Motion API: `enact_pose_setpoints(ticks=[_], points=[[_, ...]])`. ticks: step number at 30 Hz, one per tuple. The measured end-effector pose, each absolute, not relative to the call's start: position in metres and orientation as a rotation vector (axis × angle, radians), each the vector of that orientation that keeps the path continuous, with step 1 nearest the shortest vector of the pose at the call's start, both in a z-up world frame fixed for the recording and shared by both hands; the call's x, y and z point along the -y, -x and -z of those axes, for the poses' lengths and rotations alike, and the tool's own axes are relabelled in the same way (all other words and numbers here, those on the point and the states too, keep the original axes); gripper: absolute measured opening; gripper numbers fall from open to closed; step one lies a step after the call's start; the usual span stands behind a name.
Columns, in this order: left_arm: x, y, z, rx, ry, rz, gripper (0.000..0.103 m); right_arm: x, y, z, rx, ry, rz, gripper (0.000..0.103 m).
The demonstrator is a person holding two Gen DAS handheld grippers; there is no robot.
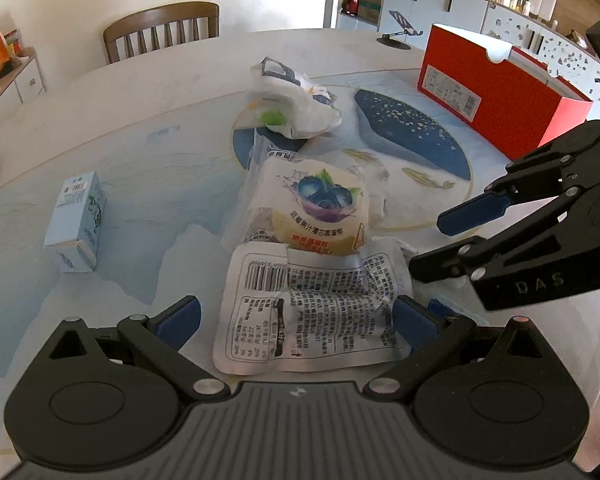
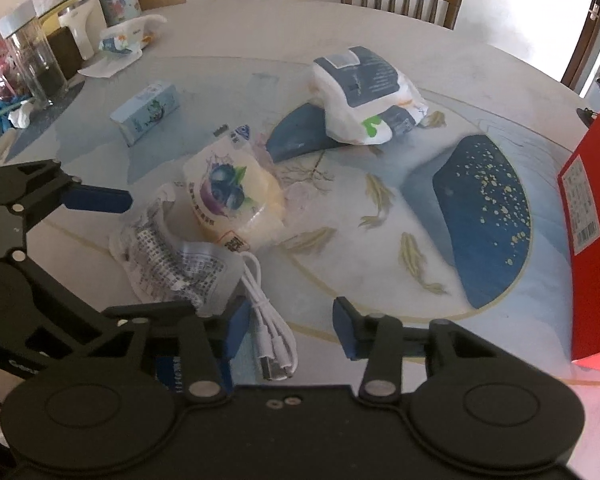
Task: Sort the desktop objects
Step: 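Grasp the clear printed packet with the left gripper while the right grasps the white cable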
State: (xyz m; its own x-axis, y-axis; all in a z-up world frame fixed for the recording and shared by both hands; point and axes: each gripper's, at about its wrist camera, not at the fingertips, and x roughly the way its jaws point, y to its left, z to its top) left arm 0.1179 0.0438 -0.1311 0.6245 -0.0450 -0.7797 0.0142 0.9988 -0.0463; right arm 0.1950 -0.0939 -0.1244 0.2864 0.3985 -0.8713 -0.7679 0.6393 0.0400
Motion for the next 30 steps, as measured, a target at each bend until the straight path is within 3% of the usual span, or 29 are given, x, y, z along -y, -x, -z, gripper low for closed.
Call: enact_pose_setpoints(ticks=[2,9,12,19,23,30], points=[[-0.043,-0.118,0.132,-0.896,0.035,0.037,0.102,0.095,-0.197,0.126,-1.011,0.437,-0.809,0.034],[-0.038,-0.12,0.137,-0.898,0.014,0.05,0.101,0.096,-0.198,0.129,-0.985,0.455,-0.83,0.033],[-0.037,-0.121,0.136,-0.887,0.015,0.058,0.094,0.096,-0.196,0.13,-0.974,0.459,-0.836,0.031],[-0.037,-0.12,0.135,-0.873,0.022,0.063,0.089,0.096,-0.191,0.13,-0.941,0.467,-0.842,0.023],[-0.038,-0.118,0.133,-0.863,0.026,0.069,0.076,0.099,-0.189,0.129,-0.944,0.45,-0.844,0.018],[-0.043,-0.114,0.13,-0.861,0.072,0.063,0.068,0.105,-0.189,0.123,-0.952,0.424,-0.839,0.011]])
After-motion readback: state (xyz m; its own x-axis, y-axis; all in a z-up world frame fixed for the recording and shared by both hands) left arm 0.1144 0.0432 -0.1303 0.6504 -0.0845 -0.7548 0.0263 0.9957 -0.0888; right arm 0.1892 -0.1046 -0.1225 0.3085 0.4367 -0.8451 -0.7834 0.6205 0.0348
